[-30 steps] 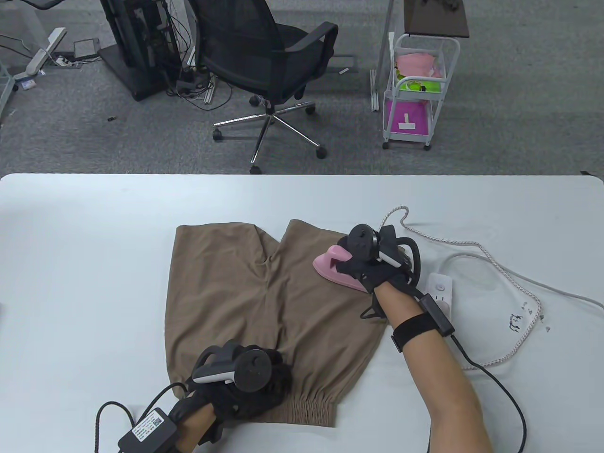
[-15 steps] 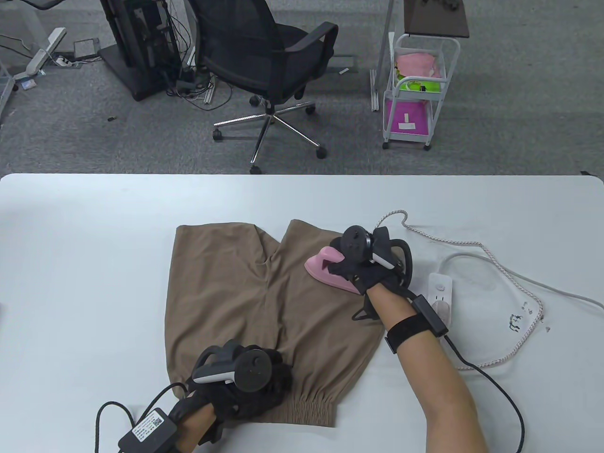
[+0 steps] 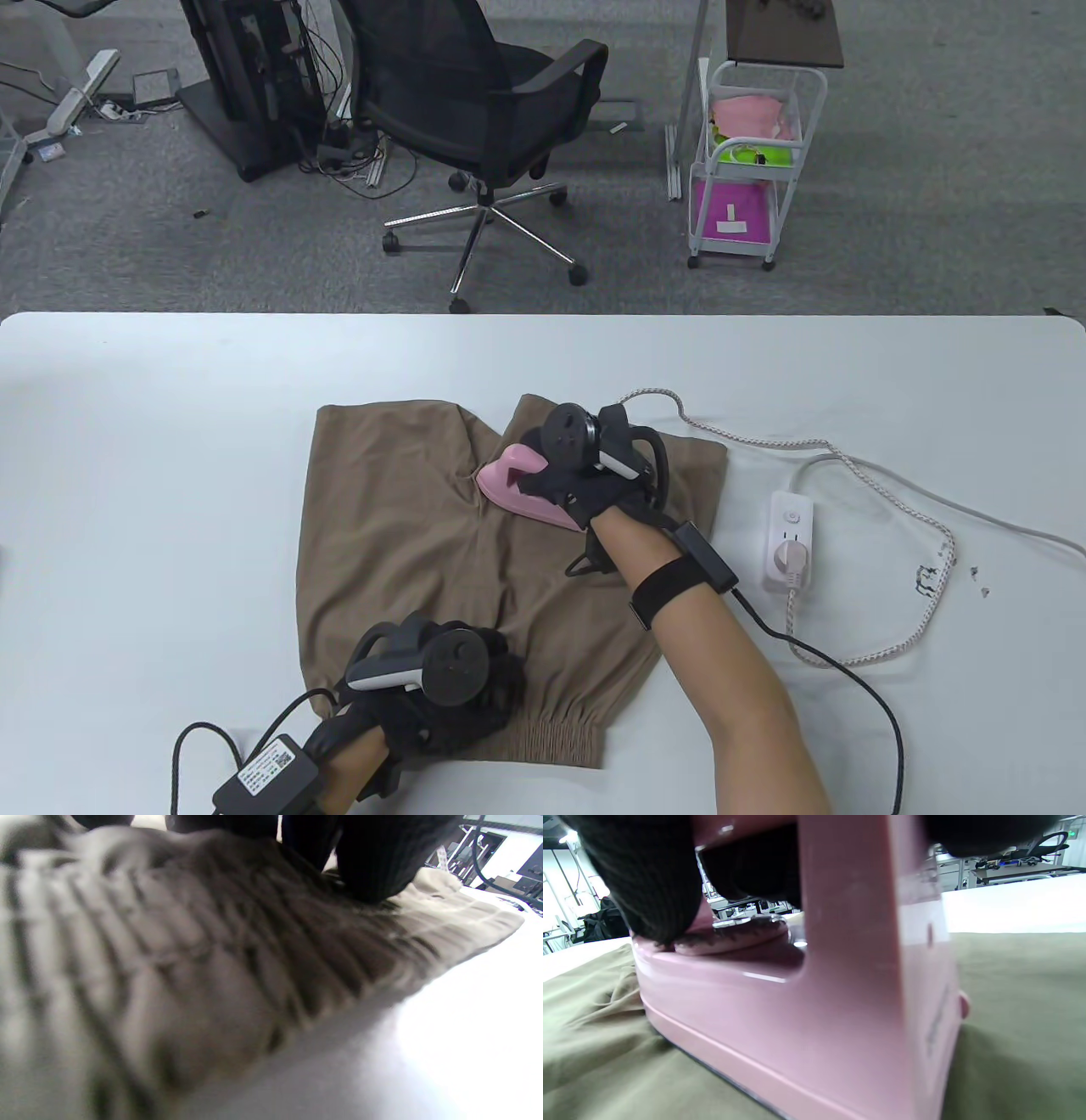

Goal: Iron shorts with electric iron on table

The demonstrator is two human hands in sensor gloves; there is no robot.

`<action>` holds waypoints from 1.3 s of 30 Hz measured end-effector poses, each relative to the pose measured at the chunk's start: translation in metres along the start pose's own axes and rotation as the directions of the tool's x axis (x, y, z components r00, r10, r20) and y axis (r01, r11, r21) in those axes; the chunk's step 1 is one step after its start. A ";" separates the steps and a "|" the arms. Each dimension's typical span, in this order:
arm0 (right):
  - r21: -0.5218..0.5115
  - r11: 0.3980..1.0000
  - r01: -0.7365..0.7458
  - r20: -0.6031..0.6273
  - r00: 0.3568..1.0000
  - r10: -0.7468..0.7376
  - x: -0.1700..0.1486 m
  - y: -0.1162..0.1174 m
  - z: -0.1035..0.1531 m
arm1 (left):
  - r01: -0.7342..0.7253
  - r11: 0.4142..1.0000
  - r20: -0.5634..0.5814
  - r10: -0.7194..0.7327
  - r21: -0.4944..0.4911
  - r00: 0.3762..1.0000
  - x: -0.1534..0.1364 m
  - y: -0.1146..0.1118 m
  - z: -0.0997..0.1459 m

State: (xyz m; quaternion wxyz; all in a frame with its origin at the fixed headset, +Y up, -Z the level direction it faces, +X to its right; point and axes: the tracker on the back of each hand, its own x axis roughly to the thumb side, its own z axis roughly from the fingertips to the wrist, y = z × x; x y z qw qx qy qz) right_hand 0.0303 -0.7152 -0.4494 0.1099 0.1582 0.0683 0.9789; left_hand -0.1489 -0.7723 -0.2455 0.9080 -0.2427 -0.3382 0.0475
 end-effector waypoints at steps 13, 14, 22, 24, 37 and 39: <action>0.025 0.998 -0.065 -0.001 0.998 0.065 -0.031 -0.005 0.026 | 0.001 1.000 0.000 -0.001 0.000 1.000 0.000 0.000 0.000; 0.025 0.998 -0.066 -0.004 0.998 0.066 -0.034 -0.005 0.029 | 0.001 1.000 0.000 -0.001 0.000 1.000 0.000 0.000 0.000; 0.033 0.996 -0.082 -0.043 0.996 0.084 -0.066 -0.012 0.058 | 0.000 1.000 -0.001 0.000 0.000 1.000 0.000 0.000 0.000; 0.044 0.995 -0.092 -0.058 0.994 0.095 -0.072 -0.014 0.063 | 0.001 1.000 -0.001 -0.001 0.000 1.000 0.000 0.000 0.000; 0.011 0.998 -0.055 -0.070 0.996 0.055 -0.063 -0.011 0.056 | 0.003 1.000 0.000 -0.003 -0.001 1.000 0.000 0.000 0.000; 0.010 0.999 -0.043 -0.054 0.998 0.043 -0.055 -0.009 0.051 | 0.000 1.000 0.001 0.000 -0.001 1.000 0.000 0.000 0.000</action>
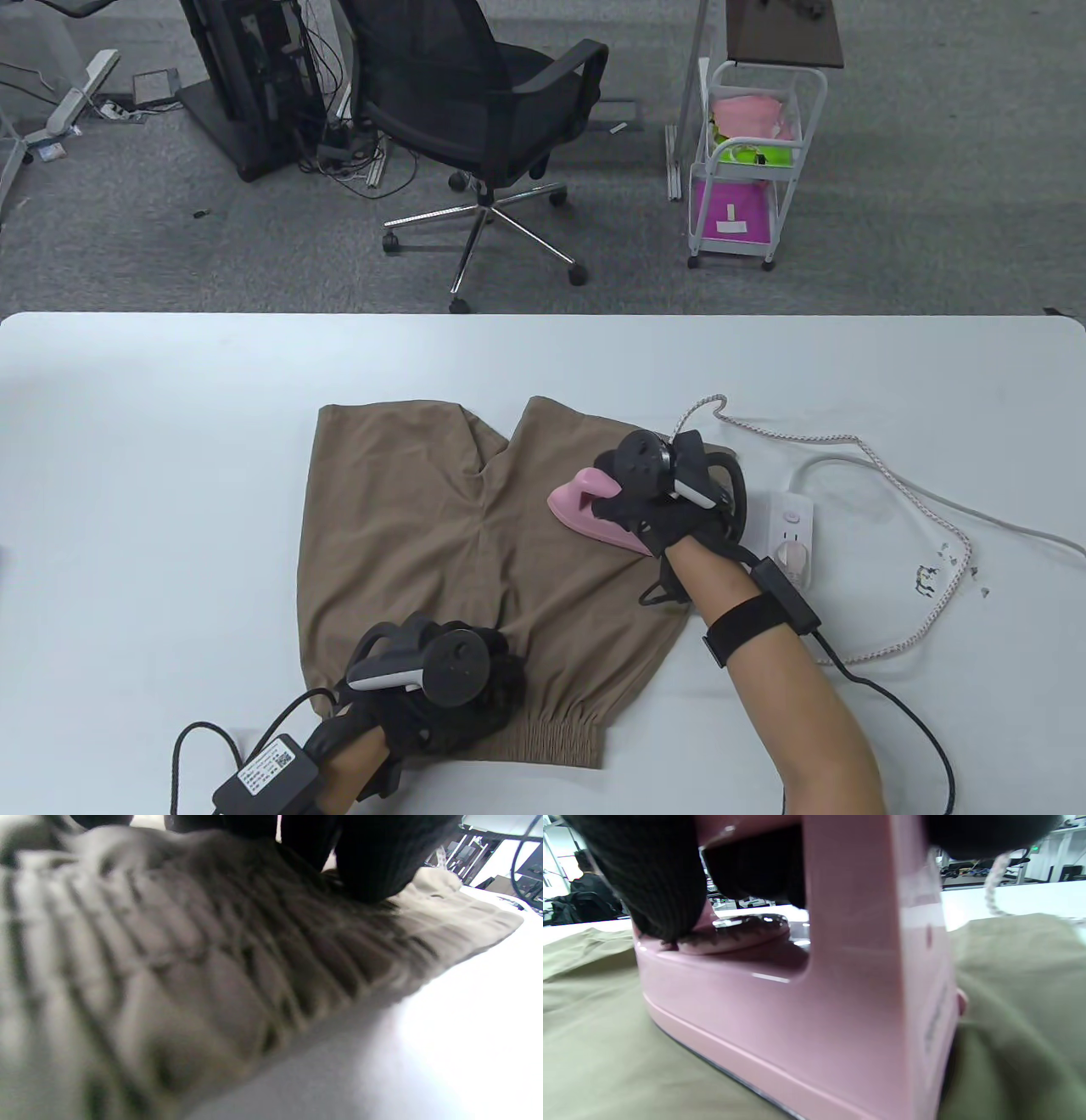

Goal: Iron shorts with electric iron on table

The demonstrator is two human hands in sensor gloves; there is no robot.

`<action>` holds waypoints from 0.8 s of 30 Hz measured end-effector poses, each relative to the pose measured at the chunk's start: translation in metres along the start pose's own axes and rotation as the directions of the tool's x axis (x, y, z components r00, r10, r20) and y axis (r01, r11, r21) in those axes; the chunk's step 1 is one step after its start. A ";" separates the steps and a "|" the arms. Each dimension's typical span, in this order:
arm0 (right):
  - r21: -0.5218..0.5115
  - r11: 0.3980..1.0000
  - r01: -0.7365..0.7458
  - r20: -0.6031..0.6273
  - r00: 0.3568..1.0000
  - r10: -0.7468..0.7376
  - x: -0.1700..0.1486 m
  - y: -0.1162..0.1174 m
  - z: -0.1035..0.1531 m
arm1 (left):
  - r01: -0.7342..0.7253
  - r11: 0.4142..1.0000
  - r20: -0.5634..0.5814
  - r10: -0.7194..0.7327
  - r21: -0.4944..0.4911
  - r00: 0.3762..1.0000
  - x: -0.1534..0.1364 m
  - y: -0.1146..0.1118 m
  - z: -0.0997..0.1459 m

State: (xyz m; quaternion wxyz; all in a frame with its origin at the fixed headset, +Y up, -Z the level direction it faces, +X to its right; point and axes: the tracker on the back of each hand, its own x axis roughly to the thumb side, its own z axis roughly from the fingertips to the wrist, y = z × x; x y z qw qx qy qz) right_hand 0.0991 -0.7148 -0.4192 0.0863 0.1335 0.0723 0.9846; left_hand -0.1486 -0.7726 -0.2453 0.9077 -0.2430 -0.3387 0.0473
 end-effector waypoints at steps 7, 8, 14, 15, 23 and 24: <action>-0.014 0.999 0.034 0.078 0.996 -0.033 0.037 0.006 -0.015 | 0.000 1.000 0.001 0.000 -0.001 1.000 0.000 0.000 0.000; -0.009 0.999 0.041 0.094 0.995 -0.040 0.045 0.007 -0.017 | -0.001 1.000 0.001 0.001 0.000 1.000 0.000 0.000 0.000; 0.003 1.000 0.022 0.161 0.987 -0.023 0.075 0.012 -0.025 | -0.003 1.000 0.003 0.003 0.000 1.000 0.000 0.000 0.000; 0.008 1.000 0.019 0.162 0.987 -0.020 0.078 0.013 -0.026 | -0.003 1.000 0.003 0.003 0.000 1.000 0.000 0.000 0.000; 0.043 0.999 -0.010 0.153 0.988 0.003 0.070 0.012 -0.019 | -0.003 1.000 0.003 0.003 0.000 1.000 0.000 0.000 0.000; 0.046 0.999 -0.008 0.150 0.989 0.001 0.068 0.012 -0.018 | -0.003 1.000 0.003 0.003 0.000 1.000 0.000 0.000 0.000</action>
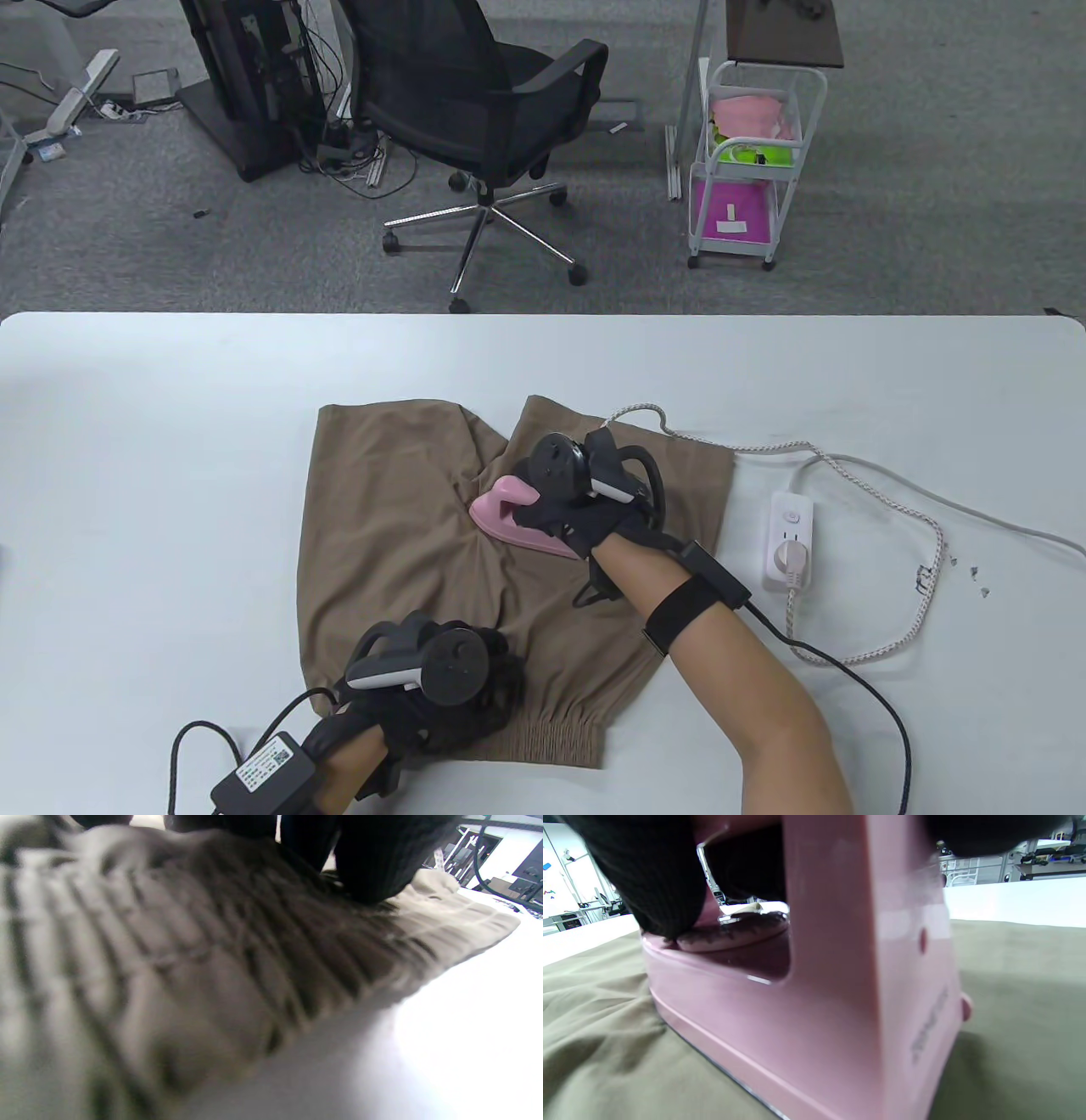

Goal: Iron shorts with electric iron on table

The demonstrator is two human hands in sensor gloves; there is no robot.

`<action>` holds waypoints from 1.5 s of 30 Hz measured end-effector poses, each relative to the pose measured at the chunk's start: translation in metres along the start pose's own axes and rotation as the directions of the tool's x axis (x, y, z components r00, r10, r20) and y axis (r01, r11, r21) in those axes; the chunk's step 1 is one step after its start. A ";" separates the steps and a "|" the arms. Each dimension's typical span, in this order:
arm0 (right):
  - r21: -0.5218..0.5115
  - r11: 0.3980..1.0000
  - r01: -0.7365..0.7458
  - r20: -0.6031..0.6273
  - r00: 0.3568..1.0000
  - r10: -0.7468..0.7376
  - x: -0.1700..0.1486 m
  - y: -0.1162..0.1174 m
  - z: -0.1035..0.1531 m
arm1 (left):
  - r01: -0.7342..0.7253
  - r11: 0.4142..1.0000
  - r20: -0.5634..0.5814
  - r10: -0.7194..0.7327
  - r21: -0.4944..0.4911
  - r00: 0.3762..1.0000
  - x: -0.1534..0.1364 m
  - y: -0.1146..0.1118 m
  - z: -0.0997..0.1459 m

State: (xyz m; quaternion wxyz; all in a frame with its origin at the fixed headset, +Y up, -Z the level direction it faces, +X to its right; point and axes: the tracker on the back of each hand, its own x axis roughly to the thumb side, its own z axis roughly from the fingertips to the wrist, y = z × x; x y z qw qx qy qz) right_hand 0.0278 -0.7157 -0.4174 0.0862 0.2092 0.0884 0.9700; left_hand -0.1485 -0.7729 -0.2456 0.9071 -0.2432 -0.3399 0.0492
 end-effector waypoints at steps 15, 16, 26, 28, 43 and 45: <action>0.039 0.999 -0.029 -0.071 0.997 0.032 -0.048 -0.006 0.052 | -0.006 1.000 0.008 0.006 0.001 1.000 -0.001 0.000 0.000; 0.041 0.999 -0.031 -0.074 0.997 0.034 -0.049 -0.007 0.053 | -0.006 1.000 0.008 0.006 0.001 1.000 -0.001 0.000 0.000; 0.038 0.999 -0.002 -0.120 0.993 0.007 -0.068 -0.007 0.067 | -0.004 1.000 0.007 0.004 0.000 1.000 -0.001 0.000 0.000; 0.020 1.000 0.003 -0.118 0.993 -0.001 -0.064 -0.006 0.065 | -0.004 1.000 0.007 0.004 0.000 1.000 -0.001 0.000 0.000; -0.042 0.998 0.055 0.023 0.998 -0.054 0.002 0.007 0.022 | -0.003 1.000 0.008 0.003 -0.001 1.000 -0.001 0.000 0.000; -0.038 0.997 0.061 0.042 0.997 -0.059 0.011 0.008 0.018 | -0.003 1.000 0.008 0.003 -0.001 1.000 -0.001 0.000 0.000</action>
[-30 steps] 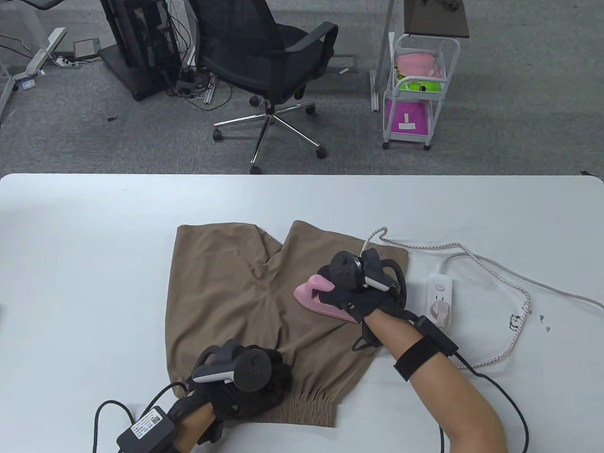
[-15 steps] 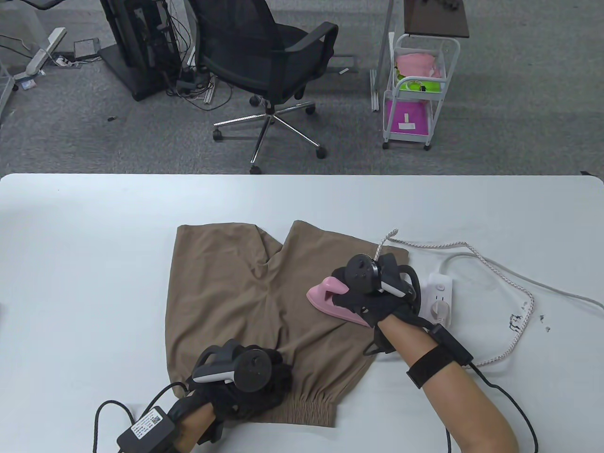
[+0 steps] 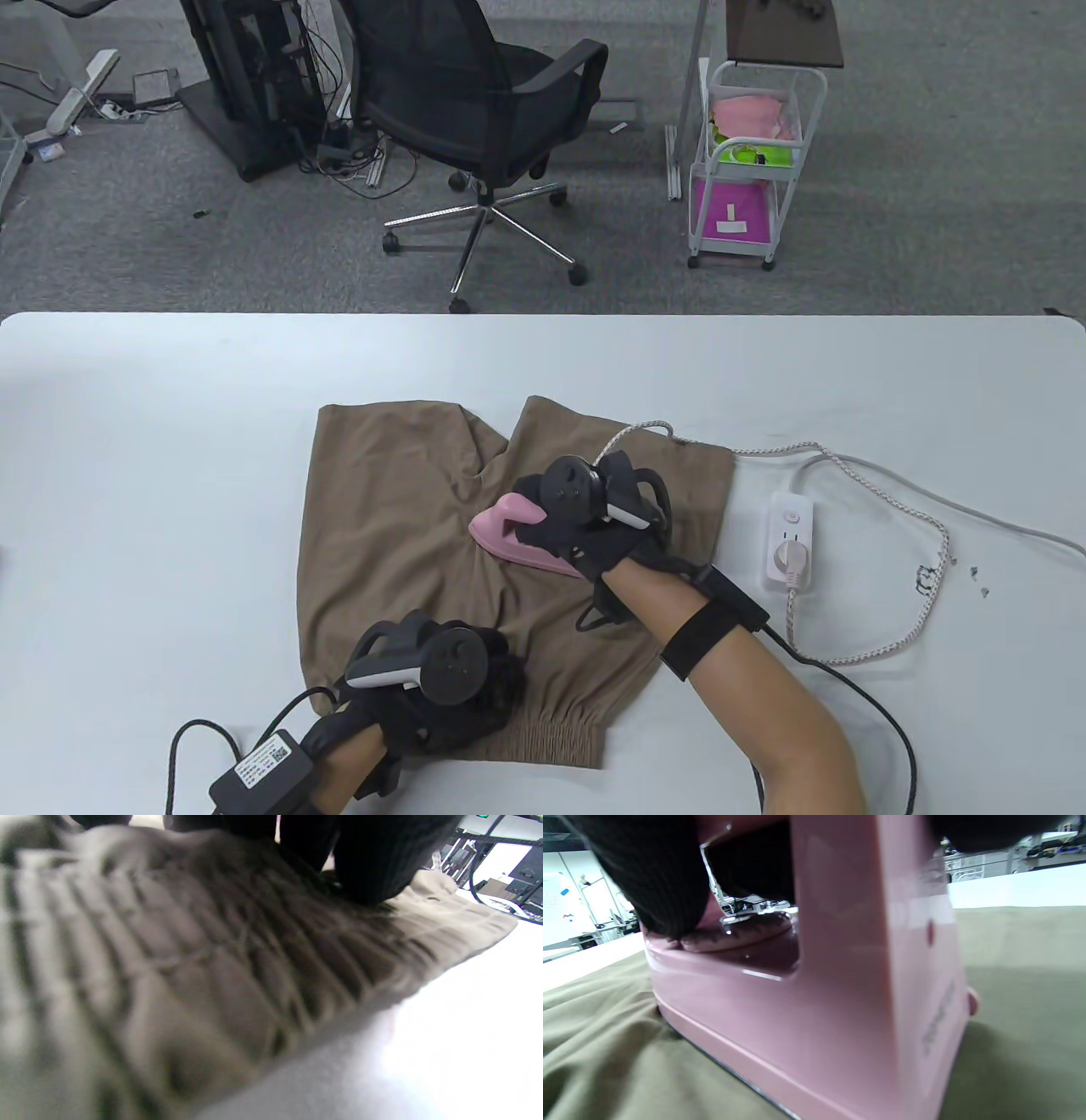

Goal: Iron shorts with electric iron on table

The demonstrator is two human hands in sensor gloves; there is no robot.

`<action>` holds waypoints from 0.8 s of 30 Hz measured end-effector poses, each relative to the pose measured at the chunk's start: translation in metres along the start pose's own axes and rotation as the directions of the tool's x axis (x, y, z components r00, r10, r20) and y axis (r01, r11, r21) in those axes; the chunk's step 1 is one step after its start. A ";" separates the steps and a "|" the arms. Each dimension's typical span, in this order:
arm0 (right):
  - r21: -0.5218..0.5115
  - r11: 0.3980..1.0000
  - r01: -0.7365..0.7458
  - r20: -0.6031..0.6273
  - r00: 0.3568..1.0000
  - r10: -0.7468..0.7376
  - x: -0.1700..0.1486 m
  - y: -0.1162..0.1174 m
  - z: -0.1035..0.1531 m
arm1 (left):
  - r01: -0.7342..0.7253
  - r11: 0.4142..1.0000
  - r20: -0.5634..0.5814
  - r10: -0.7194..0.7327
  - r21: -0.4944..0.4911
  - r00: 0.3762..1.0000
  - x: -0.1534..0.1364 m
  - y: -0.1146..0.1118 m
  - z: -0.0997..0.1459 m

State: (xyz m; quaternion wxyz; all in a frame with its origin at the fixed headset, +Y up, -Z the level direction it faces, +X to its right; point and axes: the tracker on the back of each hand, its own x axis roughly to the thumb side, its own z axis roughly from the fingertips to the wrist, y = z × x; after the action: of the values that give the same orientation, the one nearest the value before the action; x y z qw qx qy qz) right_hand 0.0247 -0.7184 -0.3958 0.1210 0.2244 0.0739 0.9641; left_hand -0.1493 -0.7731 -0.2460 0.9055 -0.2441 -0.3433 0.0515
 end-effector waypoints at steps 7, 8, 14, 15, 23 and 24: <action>0.028 0.999 -0.032 0.019 0.999 0.032 0.013 0.003 -0.005 | 0.000 1.000 0.000 0.000 0.000 1.000 0.000 0.000 0.000; 0.038 0.999 -0.028 0.013 1.000 0.028 0.012 0.003 -0.004 | 0.000 1.000 0.000 0.000 0.000 1.000 0.000 0.000 0.000; 0.069 0.997 -0.025 -0.010 1.000 0.026 0.002 0.001 0.006 | 0.000 1.000 0.000 0.000 0.000 1.000 0.000 0.000 0.000; 0.077 0.997 -0.023 -0.019 1.000 0.025 -0.001 0.001 0.009 | 0.000 1.000 0.000 0.000 0.000 1.000 0.000 0.000 0.000; 0.077 0.996 -0.052 -0.062 0.996 0.057 -0.026 -0.005 0.034 | 0.000 1.000 0.000 0.000 0.000 1.000 0.000 0.000 0.000; 0.072 0.995 -0.062 -0.064 0.996 0.067 -0.028 -0.006 0.036 | 0.001 1.000 0.003 -0.001 -0.001 1.000 0.000 0.000 0.000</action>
State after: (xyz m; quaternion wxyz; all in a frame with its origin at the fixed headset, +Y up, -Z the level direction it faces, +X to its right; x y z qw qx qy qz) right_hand 0.0669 -0.7169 -0.3770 0.0793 0.1987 0.1041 0.9713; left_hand -0.1492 -0.7732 -0.2460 0.9049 -0.2443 -0.3447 0.0510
